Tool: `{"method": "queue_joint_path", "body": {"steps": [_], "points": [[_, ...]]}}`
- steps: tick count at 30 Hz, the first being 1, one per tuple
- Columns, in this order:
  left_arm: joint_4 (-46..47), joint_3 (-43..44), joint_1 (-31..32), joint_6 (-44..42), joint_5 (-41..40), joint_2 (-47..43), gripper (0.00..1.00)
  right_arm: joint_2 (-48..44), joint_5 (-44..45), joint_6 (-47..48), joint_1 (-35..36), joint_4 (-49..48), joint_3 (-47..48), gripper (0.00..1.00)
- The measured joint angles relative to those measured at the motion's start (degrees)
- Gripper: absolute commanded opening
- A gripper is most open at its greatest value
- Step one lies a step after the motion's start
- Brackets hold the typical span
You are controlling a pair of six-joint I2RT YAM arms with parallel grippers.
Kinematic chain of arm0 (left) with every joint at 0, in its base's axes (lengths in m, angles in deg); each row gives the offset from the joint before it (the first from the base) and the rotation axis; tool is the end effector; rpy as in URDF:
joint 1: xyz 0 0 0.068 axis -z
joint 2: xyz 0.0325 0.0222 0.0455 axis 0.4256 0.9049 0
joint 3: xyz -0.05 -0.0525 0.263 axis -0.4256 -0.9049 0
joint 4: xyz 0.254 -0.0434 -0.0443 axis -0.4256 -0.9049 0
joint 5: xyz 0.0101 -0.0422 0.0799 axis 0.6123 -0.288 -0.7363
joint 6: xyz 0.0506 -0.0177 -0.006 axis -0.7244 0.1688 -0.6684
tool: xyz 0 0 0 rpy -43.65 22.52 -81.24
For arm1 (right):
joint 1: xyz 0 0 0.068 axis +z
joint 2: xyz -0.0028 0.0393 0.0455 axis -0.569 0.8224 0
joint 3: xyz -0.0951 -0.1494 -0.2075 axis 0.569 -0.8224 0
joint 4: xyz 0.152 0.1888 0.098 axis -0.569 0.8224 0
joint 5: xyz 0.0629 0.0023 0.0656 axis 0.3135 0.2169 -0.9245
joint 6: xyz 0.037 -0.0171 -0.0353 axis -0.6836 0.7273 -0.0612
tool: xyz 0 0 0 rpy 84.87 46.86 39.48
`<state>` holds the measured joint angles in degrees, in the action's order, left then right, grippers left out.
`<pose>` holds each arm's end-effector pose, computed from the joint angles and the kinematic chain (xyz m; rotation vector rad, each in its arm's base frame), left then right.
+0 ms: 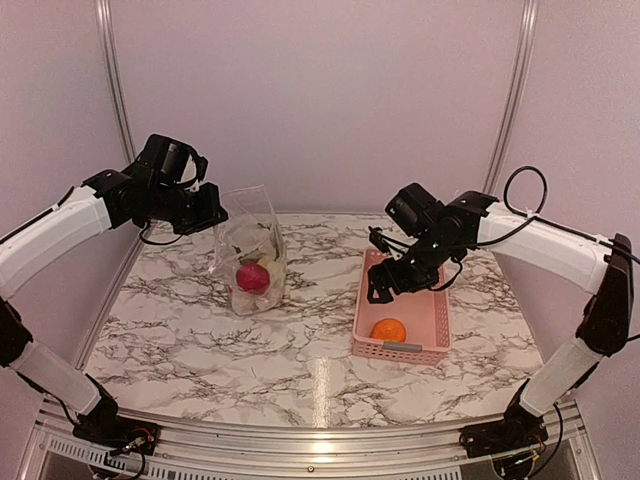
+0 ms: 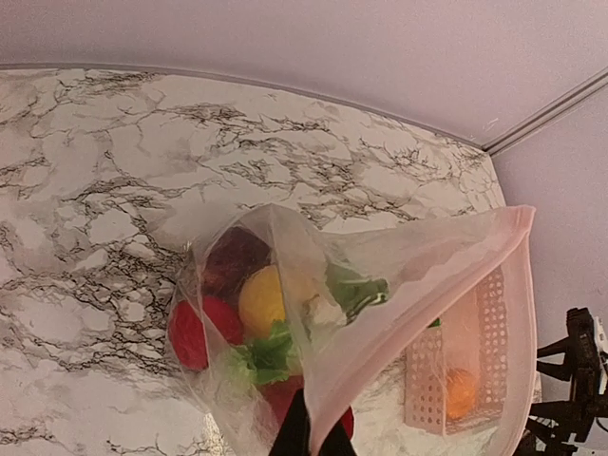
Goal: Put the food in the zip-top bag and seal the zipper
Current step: Adjust the fake fruit in the bin.
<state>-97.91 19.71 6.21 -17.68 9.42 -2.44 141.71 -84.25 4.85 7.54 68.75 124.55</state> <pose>0.2767 -0.1692 0.3679 -0.0299 2.2246 -0.6507 0.2351 0.2162 0.3045 -0.6401 2.6651 0.3869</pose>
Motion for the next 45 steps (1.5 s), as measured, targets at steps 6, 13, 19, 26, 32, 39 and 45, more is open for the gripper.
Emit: {"method": "queue_joint_path", "body": {"steps": [6,13,19,26,32,39,45], "points": [[0.68,0.44,0.00,1.22,2.40,0.50,0.00,0.52,0.52,-0.72,-0.37,3.82,-6.73,0.95],[1.22,0.52,0.00,2.32,3.98,1.57,0.00,0.81,1.77,-1.75,-0.83,3.13,-10.58,0.96],[1.22,0.52,0.13,2.54,4.48,2.12,0.00,1.53,2.16,-2.38,-0.87,1.25,-12.83,0.97],[1.20,0.52,0.22,2.60,4.59,2.14,0.00,3.02,2.43,-2.43,-0.90,-2.36,-14.75,0.97],[1.16,0.52,0.26,2.60,4.59,2.14,0.00,4.46,2.54,-2.75,-0.90,-4.94,-16.63,0.91],[1.16,0.55,0.26,2.60,4.57,2.12,0.00,4.70,3.52,-2.80,-0.90,-6.93,-17.53,0.73],[1.14,0.61,0.26,2.58,4.57,2.14,0.00,4.72,4.59,-2.80,-0.96,-8.11,-17.62,0.61]]}}
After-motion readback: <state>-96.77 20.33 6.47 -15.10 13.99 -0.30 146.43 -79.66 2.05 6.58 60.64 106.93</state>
